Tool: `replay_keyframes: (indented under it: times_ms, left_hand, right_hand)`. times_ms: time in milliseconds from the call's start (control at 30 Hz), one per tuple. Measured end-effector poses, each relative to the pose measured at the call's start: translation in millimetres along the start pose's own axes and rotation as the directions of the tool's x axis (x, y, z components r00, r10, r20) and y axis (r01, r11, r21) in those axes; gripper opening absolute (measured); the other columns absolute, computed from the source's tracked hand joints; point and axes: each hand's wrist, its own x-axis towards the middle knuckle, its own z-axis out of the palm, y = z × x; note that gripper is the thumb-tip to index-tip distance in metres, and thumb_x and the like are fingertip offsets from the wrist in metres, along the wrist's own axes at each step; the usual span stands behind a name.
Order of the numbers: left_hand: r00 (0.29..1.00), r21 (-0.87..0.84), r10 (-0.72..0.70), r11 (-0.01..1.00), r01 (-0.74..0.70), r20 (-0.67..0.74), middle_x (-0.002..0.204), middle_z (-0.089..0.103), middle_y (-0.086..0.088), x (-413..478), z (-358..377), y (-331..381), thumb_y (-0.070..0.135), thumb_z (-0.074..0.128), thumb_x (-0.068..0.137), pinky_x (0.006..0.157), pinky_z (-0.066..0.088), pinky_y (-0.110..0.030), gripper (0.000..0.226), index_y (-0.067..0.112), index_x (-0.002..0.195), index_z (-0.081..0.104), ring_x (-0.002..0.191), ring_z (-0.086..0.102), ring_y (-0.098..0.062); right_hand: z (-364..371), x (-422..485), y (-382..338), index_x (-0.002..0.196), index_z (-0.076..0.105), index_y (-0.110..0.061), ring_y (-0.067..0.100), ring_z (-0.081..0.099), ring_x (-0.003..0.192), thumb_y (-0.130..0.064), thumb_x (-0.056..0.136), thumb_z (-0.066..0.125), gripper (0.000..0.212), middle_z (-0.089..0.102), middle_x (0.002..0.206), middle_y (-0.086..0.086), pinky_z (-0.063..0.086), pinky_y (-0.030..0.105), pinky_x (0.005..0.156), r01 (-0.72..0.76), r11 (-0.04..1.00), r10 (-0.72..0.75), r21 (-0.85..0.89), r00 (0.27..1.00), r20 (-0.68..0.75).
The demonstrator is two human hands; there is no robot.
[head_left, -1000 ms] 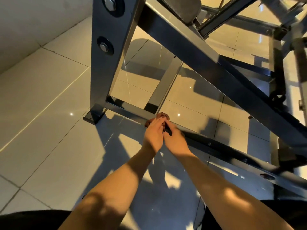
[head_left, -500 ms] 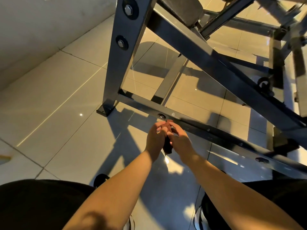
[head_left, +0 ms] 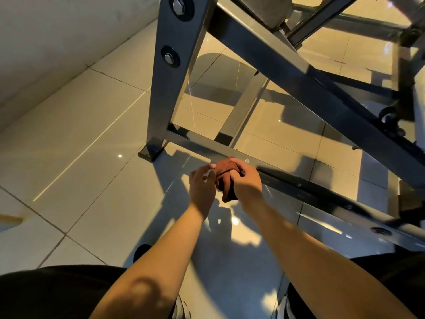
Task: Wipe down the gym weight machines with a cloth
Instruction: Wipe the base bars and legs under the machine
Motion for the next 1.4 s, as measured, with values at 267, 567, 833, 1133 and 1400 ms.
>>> replay_keyframes:
  times_ms: [267,567,833,1133,1400]
  left_hand:
    - [0.963,-0.254,-0.027,0.962,0.098,0.268,0.119,0.067,-0.012,25,-9,8,0.035,0.034,0.11,0.087,0.058,-0.042,0.038,0.017,0.134,0.058,0.11,0.067,-0.026]
    - [0.99,-0.255,-0.135,0.959,0.123,-0.028,0.068,0.049,-0.012,76,-25,-21,0.01,0.037,0.106,0.052,0.04,-0.032,0.03,-0.001,0.083,0.052,0.059,0.045,-0.025]
    - [0.919,-0.289,-0.351,0.912,0.292,-0.179,0.102,0.069,-0.004,118,-8,-31,0.016,0.04,0.104,0.074,0.054,-0.025,0.029,0.014,0.122,0.063,0.096,0.067,-0.019]
    - [0.944,-0.159,-0.323,0.938,0.309,-0.069,0.099,0.068,-0.001,80,41,-38,0.02,0.046,0.106,0.08,0.049,-0.016,0.021,0.02,0.113,0.066,0.1,0.063,-0.019]
    - [0.912,-0.254,-0.378,0.908,0.333,-0.158,0.104,0.067,-0.002,98,15,-21,0.023,0.043,0.106,0.063,0.045,-0.012,0.03,0.015,0.131,0.059,0.089,0.062,-0.011]
  right_hand:
    - [34,42,11,0.127,0.068,-0.026,0.019,0.063,0.111,-0.021,0.104,0.051,0.029,0.067,0.124,0.0,0.056,0.037,0.098,-0.129,0.992,0.128,0.01,0.989,0.076]
    - [46,79,13,0.138,0.059,-0.026,0.016,0.053,0.124,-0.013,0.098,0.047,0.044,0.063,0.132,-0.002,0.045,0.035,0.107,0.207,0.882,-0.112,-0.423,0.965,0.238]
    - [31,102,21,0.138,0.059,-0.013,0.02,0.047,0.133,-0.004,0.098,0.051,0.042,0.056,0.142,0.005,0.028,0.02,0.108,0.18,0.842,-0.081,-0.509,0.974,0.211]
    - [24,78,33,0.142,0.056,-0.012,0.017,0.033,0.146,0.001,0.095,0.049,0.049,0.048,0.153,0.002,0.011,0.014,0.112,0.201,0.813,-0.107,-0.547,0.974,0.198]
    - [14,71,34,0.152,0.045,-0.021,0.014,0.026,0.151,-0.004,0.099,0.049,0.056,0.036,0.161,-0.003,0.008,0.016,0.114,0.168,0.798,-0.045,-0.579,0.974,0.221]
